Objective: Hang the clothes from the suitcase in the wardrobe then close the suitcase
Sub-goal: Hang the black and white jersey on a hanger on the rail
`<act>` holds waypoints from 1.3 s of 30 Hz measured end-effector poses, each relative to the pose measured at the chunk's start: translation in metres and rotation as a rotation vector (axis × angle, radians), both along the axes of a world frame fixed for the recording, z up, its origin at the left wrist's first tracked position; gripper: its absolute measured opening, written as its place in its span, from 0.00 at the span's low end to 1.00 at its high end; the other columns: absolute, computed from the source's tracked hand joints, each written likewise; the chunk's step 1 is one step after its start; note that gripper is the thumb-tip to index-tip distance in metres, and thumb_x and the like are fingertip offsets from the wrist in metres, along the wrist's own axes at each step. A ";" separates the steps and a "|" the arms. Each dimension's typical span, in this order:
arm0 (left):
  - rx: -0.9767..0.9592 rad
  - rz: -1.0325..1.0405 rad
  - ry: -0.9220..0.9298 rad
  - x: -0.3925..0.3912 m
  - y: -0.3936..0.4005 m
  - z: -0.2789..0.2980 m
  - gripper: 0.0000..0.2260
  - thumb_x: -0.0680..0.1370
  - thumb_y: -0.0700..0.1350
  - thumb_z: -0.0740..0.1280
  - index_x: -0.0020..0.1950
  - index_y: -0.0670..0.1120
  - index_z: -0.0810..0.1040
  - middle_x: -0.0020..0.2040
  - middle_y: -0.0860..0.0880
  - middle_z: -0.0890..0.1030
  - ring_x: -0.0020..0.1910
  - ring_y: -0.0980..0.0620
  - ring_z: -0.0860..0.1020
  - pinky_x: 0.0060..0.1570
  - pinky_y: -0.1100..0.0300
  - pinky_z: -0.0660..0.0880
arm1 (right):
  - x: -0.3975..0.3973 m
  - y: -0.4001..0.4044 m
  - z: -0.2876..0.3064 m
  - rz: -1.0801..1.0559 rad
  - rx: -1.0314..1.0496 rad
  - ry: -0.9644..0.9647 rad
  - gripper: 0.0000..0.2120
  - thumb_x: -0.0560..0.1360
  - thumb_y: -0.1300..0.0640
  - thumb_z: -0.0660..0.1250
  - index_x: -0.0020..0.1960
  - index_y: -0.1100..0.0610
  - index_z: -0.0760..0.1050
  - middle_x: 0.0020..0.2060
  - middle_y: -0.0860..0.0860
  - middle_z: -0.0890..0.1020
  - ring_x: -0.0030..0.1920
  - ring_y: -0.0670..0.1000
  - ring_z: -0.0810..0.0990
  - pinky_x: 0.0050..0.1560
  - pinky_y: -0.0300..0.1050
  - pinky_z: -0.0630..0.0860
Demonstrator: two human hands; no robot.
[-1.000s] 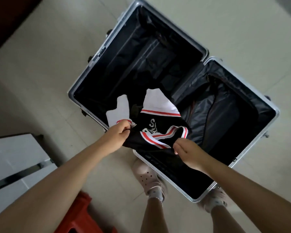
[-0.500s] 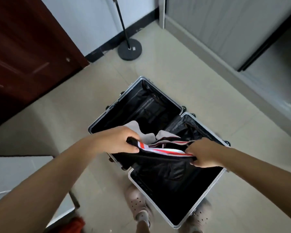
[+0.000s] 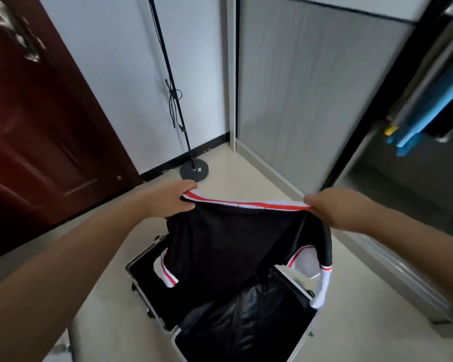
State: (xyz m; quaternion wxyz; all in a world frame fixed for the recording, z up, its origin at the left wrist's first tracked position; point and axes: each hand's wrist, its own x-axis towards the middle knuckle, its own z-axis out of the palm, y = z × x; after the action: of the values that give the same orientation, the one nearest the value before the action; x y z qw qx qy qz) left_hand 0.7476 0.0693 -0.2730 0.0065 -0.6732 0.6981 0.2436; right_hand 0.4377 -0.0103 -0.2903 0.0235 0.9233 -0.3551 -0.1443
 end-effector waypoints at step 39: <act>-0.620 -0.239 0.099 -0.470 -0.027 0.343 0.12 0.70 0.34 0.61 0.28 0.42 0.67 0.26 0.46 0.74 0.24 0.52 0.76 0.25 0.65 0.68 | -0.452 0.209 0.350 -1.130 -0.576 -0.359 0.14 0.73 0.62 0.57 0.31 0.54 0.60 0.30 0.49 0.67 0.31 0.46 0.66 0.30 0.35 0.62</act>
State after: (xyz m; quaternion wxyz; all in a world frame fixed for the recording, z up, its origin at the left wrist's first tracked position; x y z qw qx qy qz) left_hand 0.2776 0.0422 0.0698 -0.2041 -0.5438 0.8125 0.0495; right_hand -0.0140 0.1986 0.0592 0.1306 0.5612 -0.8081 0.1227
